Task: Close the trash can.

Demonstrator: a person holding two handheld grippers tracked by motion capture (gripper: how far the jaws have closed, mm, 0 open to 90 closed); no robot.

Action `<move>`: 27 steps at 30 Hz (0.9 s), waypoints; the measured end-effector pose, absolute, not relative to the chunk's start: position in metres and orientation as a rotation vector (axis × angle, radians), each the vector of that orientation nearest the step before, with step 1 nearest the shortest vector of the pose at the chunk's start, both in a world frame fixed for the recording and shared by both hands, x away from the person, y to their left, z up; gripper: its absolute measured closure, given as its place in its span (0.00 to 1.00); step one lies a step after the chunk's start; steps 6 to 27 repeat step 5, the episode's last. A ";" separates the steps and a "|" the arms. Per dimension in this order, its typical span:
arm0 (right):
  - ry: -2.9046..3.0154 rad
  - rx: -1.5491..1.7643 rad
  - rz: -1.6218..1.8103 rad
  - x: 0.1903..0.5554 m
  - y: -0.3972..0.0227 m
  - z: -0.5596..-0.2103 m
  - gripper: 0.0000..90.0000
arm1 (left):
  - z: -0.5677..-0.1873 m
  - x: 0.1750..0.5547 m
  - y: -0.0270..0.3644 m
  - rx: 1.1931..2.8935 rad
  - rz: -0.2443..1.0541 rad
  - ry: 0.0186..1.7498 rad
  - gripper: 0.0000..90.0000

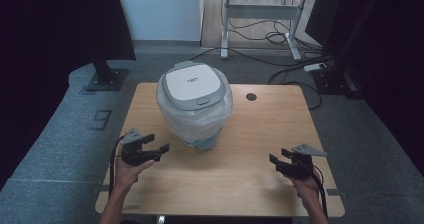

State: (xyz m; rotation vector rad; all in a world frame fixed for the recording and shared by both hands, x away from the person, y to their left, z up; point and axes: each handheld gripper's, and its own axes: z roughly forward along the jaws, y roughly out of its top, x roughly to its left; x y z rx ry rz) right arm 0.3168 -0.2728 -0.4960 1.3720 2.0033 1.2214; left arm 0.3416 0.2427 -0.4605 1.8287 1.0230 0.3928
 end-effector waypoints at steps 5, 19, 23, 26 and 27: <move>2.002 1.366 1.226 0.317 -0.273 -0.496 0.45 | -0.462 0.343 0.243 1.825 0.385 1.027 0.24; 2.002 1.366 1.226 0.317 -0.273 -0.496 0.45 | -0.462 0.343 0.243 1.825 0.385 1.027 0.24; 2.002 1.366 1.226 0.317 -0.273 -0.496 0.45 | -0.462 0.343 0.243 1.825 0.385 1.027 0.24; 2.002 1.366 1.226 0.317 -0.273 -0.496 0.45 | -0.462 0.343 0.243 1.825 0.385 1.027 0.24; 2.002 1.366 1.226 0.317 -0.273 -0.496 0.45 | -0.462 0.343 0.243 1.825 0.385 1.027 0.24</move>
